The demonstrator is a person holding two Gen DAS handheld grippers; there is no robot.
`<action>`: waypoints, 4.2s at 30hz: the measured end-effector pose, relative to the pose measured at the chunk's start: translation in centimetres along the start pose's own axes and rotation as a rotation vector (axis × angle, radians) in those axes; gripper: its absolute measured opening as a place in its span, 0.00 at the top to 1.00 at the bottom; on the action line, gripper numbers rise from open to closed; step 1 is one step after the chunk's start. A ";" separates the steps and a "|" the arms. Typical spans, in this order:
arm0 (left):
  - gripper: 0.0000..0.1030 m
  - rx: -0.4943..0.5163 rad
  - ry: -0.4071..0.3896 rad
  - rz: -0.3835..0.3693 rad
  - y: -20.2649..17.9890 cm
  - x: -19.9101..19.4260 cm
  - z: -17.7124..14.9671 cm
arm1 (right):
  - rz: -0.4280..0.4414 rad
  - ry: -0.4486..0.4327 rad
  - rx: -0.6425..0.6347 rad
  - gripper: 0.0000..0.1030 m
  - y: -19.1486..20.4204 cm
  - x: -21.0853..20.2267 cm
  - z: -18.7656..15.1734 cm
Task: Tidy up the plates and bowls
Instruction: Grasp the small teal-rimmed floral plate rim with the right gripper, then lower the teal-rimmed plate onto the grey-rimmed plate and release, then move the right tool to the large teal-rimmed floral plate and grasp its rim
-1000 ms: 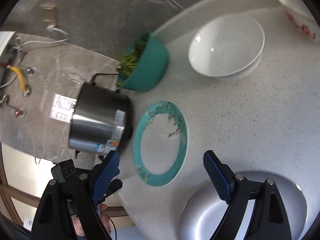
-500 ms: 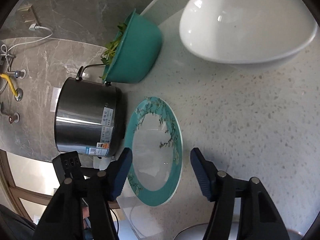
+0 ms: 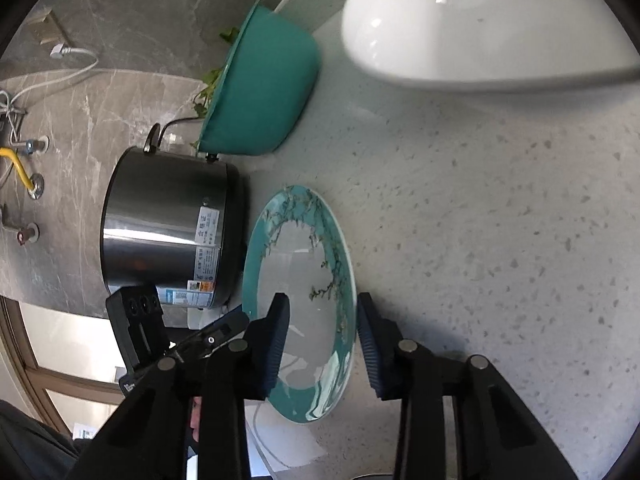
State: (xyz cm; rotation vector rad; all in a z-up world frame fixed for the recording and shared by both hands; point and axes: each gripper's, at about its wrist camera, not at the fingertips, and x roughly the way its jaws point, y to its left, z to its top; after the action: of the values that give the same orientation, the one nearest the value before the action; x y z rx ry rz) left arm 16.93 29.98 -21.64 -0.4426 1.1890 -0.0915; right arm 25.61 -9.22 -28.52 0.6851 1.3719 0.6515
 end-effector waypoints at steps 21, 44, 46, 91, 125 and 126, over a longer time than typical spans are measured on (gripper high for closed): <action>0.87 0.012 0.002 0.031 1.3 -0.8 -1.0 | -0.179 -0.036 -0.038 0.90 1.2 -0.4 -0.3; 0.87 0.146 -0.022 -0.033 -2.1 -3.4 -1.5 | -0.198 -0.150 -0.045 0.89 2.5 -5.8 -3.8; 0.87 0.174 -0.020 -0.046 -3.5 -3.6 -1.9 | -0.205 -0.176 -0.038 0.89 2.6 -7.2 -4.8; 0.86 0.647 0.183 -0.055 -17.5 2.8 -11.2 | -0.442 -0.427 0.170 0.88 -2.2 -16.9 -21.4; 0.42 0.661 0.003 -0.166 -19.6 -1.2 -9.5 | -0.820 -0.416 -0.047 0.41 2.8 -14.5 -21.4; 0.35 0.662 -0.034 -0.183 -20.3 -2.0 -9.5 | -0.822 -0.422 -0.048 0.41 3.0 -14.9 -21.5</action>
State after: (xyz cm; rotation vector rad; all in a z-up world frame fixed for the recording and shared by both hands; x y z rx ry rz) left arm 10.78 9.35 -14.95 0.0345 1.0119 -0.6135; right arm 2.77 -17.33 -18.19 0.1558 1.1015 -0.1168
